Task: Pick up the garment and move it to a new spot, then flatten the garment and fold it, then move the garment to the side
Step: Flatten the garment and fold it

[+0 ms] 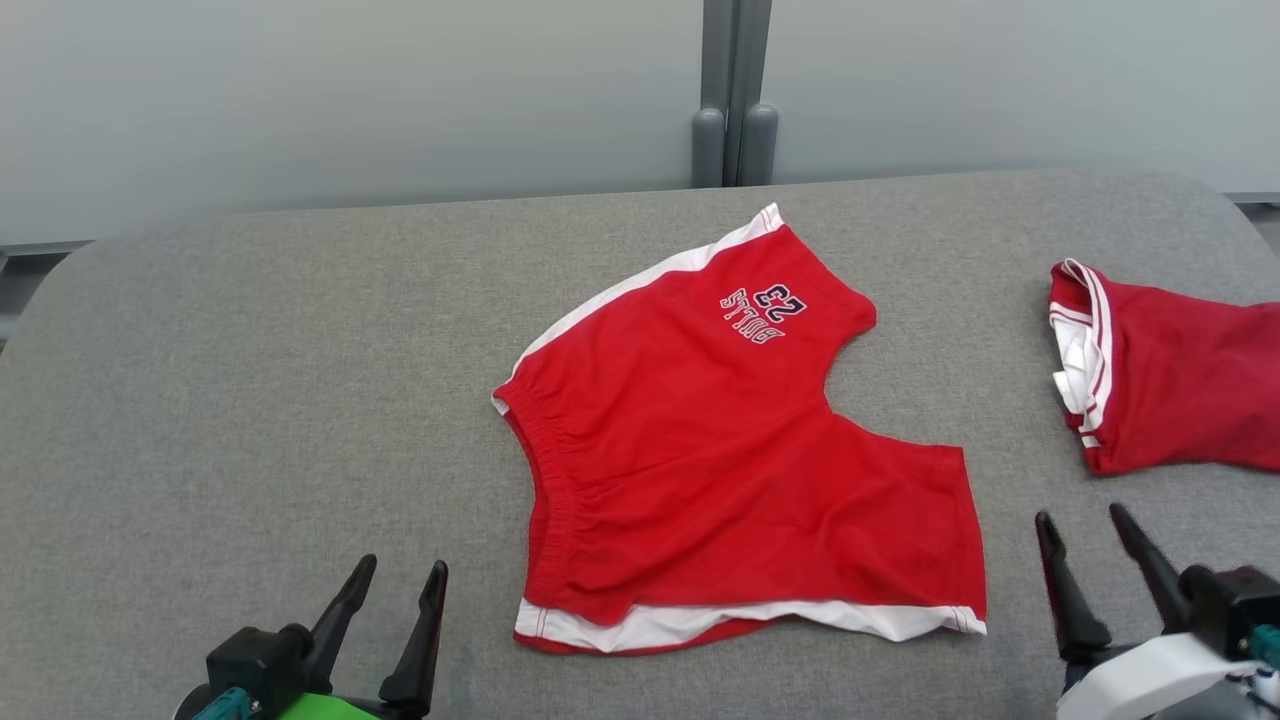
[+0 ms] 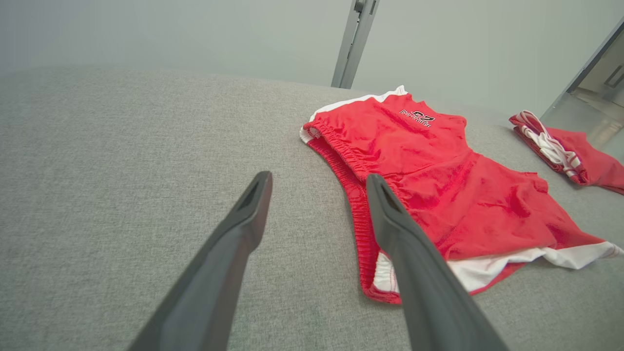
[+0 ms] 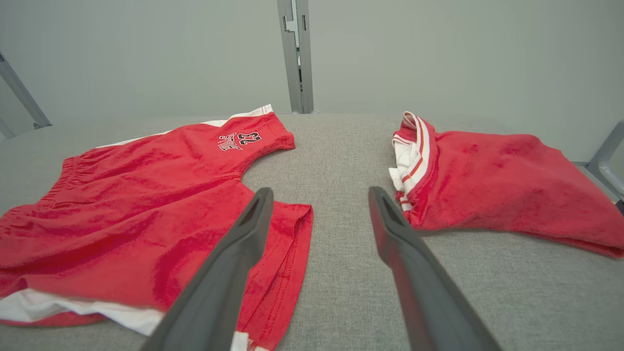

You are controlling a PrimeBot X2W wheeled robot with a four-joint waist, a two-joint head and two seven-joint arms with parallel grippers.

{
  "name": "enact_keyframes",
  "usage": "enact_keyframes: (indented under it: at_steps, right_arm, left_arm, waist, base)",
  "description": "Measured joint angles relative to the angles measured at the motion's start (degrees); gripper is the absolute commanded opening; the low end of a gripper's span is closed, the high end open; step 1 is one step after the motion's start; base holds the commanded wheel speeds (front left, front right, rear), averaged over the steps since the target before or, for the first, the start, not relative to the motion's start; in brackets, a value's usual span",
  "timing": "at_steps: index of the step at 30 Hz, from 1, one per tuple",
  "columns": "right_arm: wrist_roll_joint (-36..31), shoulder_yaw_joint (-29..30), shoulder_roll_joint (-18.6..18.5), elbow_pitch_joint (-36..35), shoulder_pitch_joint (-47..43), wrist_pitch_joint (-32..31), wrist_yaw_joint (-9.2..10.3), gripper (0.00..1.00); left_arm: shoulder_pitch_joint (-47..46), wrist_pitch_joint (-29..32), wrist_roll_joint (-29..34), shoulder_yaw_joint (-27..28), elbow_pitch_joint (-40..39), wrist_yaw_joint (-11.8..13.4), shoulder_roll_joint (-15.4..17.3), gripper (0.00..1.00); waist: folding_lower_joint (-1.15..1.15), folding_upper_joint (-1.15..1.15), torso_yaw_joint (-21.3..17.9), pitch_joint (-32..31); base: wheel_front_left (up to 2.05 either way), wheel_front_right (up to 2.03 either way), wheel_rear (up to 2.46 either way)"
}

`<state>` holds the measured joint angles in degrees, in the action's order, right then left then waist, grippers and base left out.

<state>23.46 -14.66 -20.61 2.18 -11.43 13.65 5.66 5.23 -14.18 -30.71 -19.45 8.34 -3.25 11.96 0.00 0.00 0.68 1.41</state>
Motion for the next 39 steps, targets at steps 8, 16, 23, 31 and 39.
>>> enact_keyframes:
  at_steps: [8,16,23,31,39]
  right_arm:
    - [-0.9,-6.3,2.4,4.2,-1.3,-0.4,-1.41,1.00]
    - [-2.4,-8.1,2.8,9.1,0.6,-2.2,-1.60,0.77]
    - [-2.4,-9.0,3.7,12.2,2.2,-2.9,-2.29,0.46]
    - [-2.4,-9.3,4.1,13.7,2.2,-2.6,-2.66,0.65]
    - [-1.6,-10.0,4.9,15.9,2.2,-2.6,-4.68,0.00]
  left_arm:
    - [0.0,-0.1,2.1,-1.2,-0.4,0.8,-1.6,1.00]
    - [-1.8,-0.1,3.3,-1.8,-0.9,0.8,-2.9,1.00]
    - [-2.3,-0.1,4.0,-0.8,-1.1,0.8,-3.7,1.00]
    - [-2.3,-0.1,4.6,0.7,-1.4,0.7,-4.1,1.00]
    - [-2.3,-0.1,4.9,1.3,-1.1,0.1,-4.8,1.00]
  waist:
    - [0.00,0.00,1.3,0.7]
    - [0.00,0.00,1.8,2.8]
    - [0.00,0.00,1.9,4.0]
    - [0.00,0.00,1.9,4.7]
    - [0.00,0.00,1.6,4.8]
  base:
    - [0.00,0.00,0.00]
    - [0.00,0.00,0.00]
    - [0.00,0.00,0.00]
    - [0.00,0.00,0.00]
    - [0.00,0.00,0.00]
